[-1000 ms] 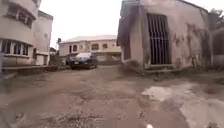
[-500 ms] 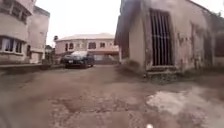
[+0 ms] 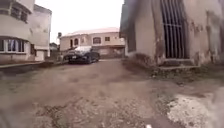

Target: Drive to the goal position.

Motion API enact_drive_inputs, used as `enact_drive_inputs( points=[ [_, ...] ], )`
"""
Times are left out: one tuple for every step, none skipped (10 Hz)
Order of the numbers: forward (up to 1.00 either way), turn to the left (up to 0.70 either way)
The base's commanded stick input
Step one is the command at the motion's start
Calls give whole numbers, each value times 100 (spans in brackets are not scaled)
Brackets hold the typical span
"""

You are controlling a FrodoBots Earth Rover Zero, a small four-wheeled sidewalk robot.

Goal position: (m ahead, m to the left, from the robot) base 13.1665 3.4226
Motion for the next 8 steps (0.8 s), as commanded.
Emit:
enact_drive_inputs(
  points=[
    [100,12],
    [100,12],
    [100,12],
    [100,12],
    [100,12],
    [100,8],
    [100,-11],
    [100,-28]
  ],
)
